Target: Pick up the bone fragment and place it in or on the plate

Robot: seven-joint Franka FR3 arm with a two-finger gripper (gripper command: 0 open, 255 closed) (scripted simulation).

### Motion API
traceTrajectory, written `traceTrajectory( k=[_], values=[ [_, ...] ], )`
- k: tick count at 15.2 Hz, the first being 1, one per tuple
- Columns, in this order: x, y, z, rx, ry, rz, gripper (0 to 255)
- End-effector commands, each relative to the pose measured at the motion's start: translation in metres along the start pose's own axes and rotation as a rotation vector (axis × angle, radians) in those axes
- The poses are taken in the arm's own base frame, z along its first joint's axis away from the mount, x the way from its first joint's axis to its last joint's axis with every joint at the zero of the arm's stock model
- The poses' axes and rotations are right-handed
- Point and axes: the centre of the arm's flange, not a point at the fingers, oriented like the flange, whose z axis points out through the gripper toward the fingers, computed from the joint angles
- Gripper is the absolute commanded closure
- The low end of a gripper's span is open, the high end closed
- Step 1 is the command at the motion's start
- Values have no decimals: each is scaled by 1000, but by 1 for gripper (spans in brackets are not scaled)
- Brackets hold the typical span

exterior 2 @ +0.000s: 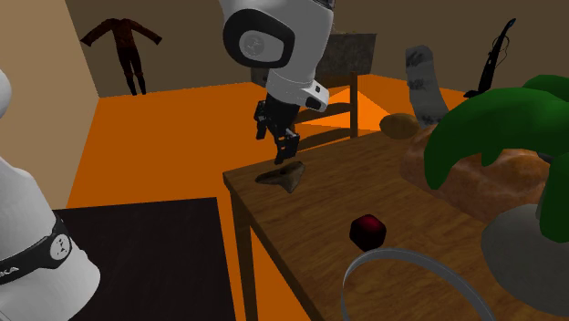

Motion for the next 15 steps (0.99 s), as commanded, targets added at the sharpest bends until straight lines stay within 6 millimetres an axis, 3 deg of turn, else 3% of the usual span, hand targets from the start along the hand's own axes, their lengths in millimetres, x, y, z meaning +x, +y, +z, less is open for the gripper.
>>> traceTrajectory(
  k=[1,2,11,12,15],
  values=[
    [0,0,0,0,0,0,0],
    [0,0,0,0,0,0,255],
    [0,0,0,0,0,0,255],
    [0,0,0,0,0,0,0],
    [48,-8,9,-172,-101,-138,0]
  ],
)
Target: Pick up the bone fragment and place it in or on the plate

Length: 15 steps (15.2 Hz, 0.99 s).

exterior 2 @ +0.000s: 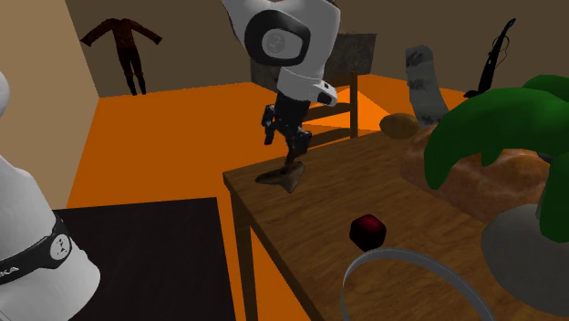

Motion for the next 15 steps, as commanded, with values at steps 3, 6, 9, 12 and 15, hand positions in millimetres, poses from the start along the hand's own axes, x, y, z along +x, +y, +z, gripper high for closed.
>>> traceTrajectory(
  k=[3,6,9,12,15],
  values=[
    [60,-10,13,-230,-132,-183,0],
    [58,-6,28,-231,-132,-182,0],
    [57,-2,43,-231,-132,-182,0],
    [56,0,51,-231,-132,-182,0],
    [56,0,51,-231,-132,-182,0]
  ],
)
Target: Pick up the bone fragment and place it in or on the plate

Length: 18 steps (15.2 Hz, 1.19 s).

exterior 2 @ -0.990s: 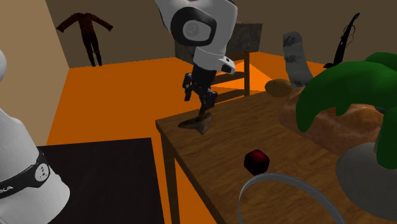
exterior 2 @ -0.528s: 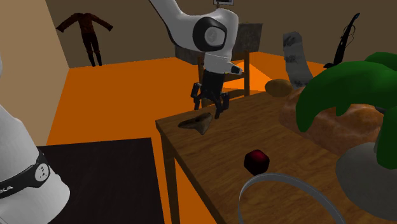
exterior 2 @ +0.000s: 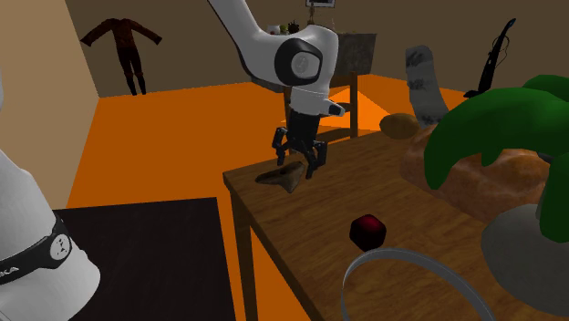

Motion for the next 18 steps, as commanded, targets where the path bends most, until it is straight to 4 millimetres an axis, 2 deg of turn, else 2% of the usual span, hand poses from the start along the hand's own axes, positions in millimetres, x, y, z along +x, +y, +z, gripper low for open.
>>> traceTrajectory(
  k=[1,4,5,14,18],
  values=[
    [0,0,0,0,0,0,0],
    [0,0,0,0,0,0,0],
    [0,0,0,0,0,0,255],
    [0,0,0,0,0,0,255],
    [-4,-2,-20,0,0,0,255]
  ],
)
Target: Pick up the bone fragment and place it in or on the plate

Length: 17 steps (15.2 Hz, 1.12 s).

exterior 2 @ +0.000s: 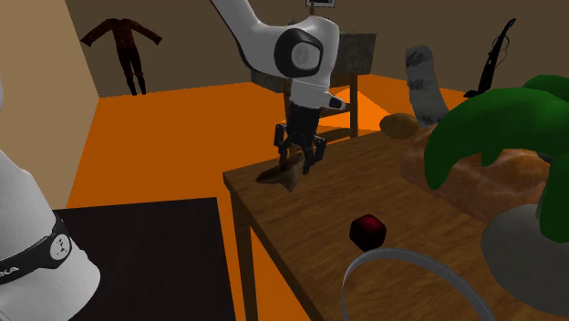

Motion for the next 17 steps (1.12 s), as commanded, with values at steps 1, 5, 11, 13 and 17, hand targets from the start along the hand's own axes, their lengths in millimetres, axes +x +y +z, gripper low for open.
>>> traceTrajectory(
  k=[1,5,11,13,17],
  values=[
    [-2,-1,-9,0,0,0,255],
    [-6,-3,-30,0,0,0,255],
    [-12,-5,-61,0,0,0,255],
    [-14,-6,-72,0,0,0,255],
    [-14,-6,-75,0,1,0,0]
  ],
)
